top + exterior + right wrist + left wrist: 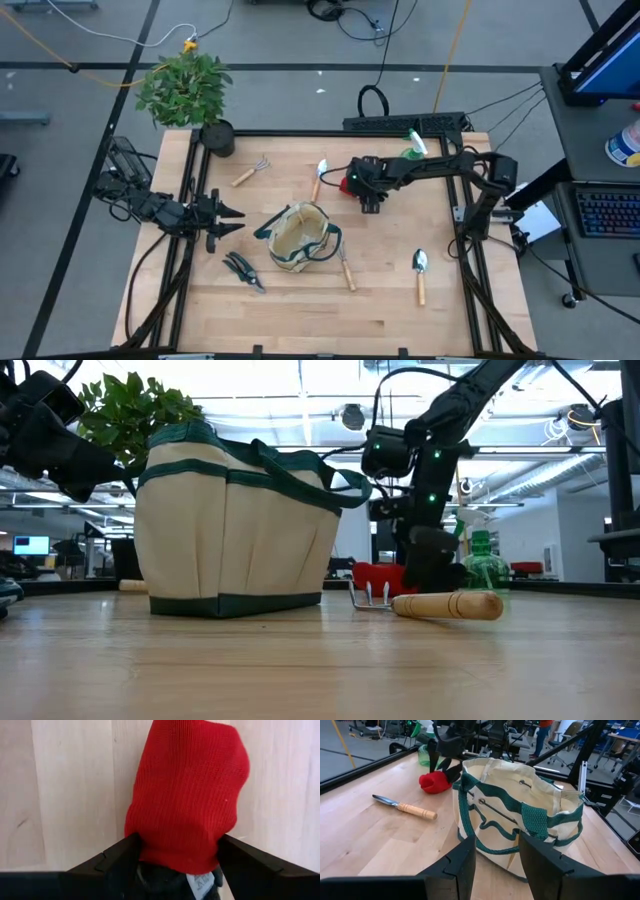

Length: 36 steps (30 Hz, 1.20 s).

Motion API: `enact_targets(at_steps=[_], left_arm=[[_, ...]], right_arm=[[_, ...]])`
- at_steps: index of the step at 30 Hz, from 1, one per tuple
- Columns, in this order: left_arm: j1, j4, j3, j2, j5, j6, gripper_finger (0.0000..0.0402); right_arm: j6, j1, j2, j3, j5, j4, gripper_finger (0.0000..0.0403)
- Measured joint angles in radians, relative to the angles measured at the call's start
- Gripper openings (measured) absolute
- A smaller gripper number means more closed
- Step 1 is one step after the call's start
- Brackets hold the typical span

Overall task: Pick & Place Garden tools in Gardening bag
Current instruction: Put the red glove into the brown bag

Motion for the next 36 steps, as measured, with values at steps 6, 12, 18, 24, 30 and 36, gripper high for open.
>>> enact_targets(at_steps=[6, 12, 18, 24, 30, 36], left_arm=[[0.0, 0.0, 0.0, 0.0, 0.0, -0.001, 0.0154], [0.0, 0.0, 0.0, 0.0, 0.0, -0.001, 0.0154], [0.0, 0.0, 0.0, 0.0, 0.0, -0.001, 0.0154], [0.0, 0.0, 0.0, 0.0, 0.0, -0.002, 0.0154], [0.0, 0.0, 0.0, 0.0, 0.0, -0.015, 0.0154], [0.0, 0.0, 0.0, 0.0, 0.0, -0.015, 0.0154]], right_arm=[[0.045, 0.017, -0.007, -0.002, 0.004, -0.004, 0.0197], [0.05, 0.049, -0.092, -0.008, -0.004, -0.001, 0.0072], [0.129, 0.053, -0.241, -0.007, -0.005, 0.03, 0.0029], [0.25, 0.051, -0.429, -0.007, -0.092, 0.101, 0.0029], [0.395, 0.032, -0.575, -0.006, -0.448, 0.333, 0.0029], [0.523, 0.033, -0.605, -0.006, -0.787, 0.567, 0.0029]])
